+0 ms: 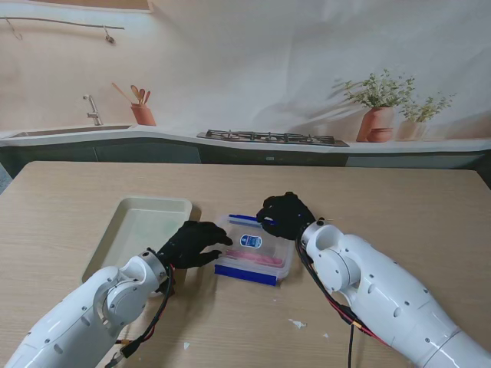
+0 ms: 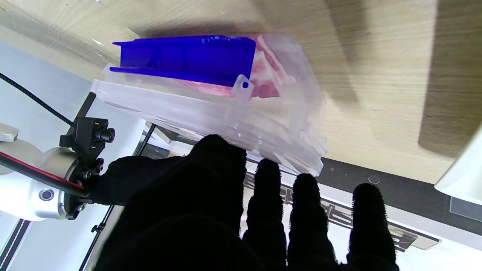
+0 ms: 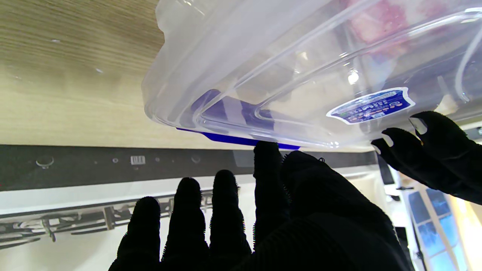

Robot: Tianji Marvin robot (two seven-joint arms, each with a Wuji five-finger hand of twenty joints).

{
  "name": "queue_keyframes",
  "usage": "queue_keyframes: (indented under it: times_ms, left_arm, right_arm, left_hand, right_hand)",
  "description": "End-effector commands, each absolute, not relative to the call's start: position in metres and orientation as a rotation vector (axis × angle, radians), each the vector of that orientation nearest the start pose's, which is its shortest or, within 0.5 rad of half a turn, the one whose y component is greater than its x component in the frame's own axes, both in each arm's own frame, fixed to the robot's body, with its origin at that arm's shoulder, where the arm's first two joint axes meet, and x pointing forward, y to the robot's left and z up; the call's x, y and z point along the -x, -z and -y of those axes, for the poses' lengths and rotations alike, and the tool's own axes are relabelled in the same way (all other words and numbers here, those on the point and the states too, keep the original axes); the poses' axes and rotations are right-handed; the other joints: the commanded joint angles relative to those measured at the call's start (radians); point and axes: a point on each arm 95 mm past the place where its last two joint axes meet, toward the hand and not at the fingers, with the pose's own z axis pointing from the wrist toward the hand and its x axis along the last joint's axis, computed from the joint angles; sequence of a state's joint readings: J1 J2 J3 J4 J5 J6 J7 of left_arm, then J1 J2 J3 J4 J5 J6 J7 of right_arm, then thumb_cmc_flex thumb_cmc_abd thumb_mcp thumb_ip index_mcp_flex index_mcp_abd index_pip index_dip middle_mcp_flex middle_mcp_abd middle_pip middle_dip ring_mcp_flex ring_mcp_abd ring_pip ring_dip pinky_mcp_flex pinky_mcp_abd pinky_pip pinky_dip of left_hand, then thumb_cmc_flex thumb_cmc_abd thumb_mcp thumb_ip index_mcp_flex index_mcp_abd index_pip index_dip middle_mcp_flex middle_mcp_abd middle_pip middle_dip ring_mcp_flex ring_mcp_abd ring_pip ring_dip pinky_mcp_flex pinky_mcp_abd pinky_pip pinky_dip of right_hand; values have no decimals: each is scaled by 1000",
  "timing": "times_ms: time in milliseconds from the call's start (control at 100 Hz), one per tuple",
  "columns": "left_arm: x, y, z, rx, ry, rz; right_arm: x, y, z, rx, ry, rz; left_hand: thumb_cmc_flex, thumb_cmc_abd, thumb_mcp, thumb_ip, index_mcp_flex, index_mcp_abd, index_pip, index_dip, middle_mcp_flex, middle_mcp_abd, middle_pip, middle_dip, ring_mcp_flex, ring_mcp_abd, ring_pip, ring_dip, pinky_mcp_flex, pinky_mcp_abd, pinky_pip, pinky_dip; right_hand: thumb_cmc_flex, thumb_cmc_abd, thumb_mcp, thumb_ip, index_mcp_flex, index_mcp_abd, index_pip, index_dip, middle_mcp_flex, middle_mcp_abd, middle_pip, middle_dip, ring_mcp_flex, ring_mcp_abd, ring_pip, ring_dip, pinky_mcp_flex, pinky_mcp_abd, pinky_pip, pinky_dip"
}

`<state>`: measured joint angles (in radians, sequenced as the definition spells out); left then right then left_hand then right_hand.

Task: Separate the bacon slices onto the tray

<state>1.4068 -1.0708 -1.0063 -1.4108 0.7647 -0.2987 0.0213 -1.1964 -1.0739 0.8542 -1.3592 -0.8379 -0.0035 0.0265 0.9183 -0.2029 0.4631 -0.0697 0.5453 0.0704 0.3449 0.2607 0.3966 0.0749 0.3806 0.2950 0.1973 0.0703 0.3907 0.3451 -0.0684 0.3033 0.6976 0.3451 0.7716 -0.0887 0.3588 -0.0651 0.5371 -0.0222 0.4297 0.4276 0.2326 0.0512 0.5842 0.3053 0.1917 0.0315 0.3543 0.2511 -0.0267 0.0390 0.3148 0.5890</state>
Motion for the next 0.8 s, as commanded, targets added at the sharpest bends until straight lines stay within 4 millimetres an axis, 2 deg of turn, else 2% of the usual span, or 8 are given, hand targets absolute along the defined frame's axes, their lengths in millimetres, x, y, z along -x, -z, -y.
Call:
queue_keyframes:
  times_ms: [0,250,360,630,790]
  left_arm:
    - [-401,374,40,1258,1736,-1817]
    - [-401,375,40,1258,1734,-1822]
    - [-401,375,40,1256,1733,-1824]
    - [-401,375,40,1251,1741,-1818]
    - [-402,374,42,1222,1792,-1783]
  right_arm:
    - [-464,334,-52,-1171,-1450,-1740]
    - [-468,333,-51,-1167,-1434,-1734]
    - [-468,333,-50,-1169,-1431,-1736]
    - [-468,334,-51,-1173,-1435,-1734]
    - [-468,335,-51,-1172,-1458,-1717]
  left_hand:
    - [23,-2,17,-12,40,48,44,16,-9,-18,6,14,-6,-18,4,-11,-11,-13,-36,-16]
    - [23,-1,19,-11,40,48,44,16,-8,-17,6,14,-6,-18,4,-11,-11,-13,-36,-16]
    - [24,-1,18,-13,40,46,44,16,-10,-17,6,14,-6,-18,3,-11,-11,-13,-37,-16]
    - [19,6,16,-11,28,40,41,16,-23,-19,4,14,-9,-19,3,-10,-11,-12,-37,-16]
    - [4,15,23,3,1,24,47,20,-45,-22,8,16,-22,-23,3,-8,-9,-13,-31,-13]
  right_hand:
    - [-11,23,27,18,-28,112,-85,-29,-36,-17,24,-1,-41,-1,11,8,-25,-4,-19,22]
    - [-22,17,28,16,-44,130,-105,-38,-35,-19,27,-1,-40,-5,13,9,-26,-2,-19,23]
    - [-27,13,29,15,-46,126,-115,-48,-26,-51,21,-4,-36,-19,10,7,-25,-1,-19,24]
    - [-38,9,25,14,-51,124,-120,-59,-26,-44,15,-6,-35,-22,4,5,-26,0,-21,24]
    - [-42,5,23,13,-43,125,-112,-60,-15,-38,19,-5,-27,-16,6,6,-22,0,-19,24]
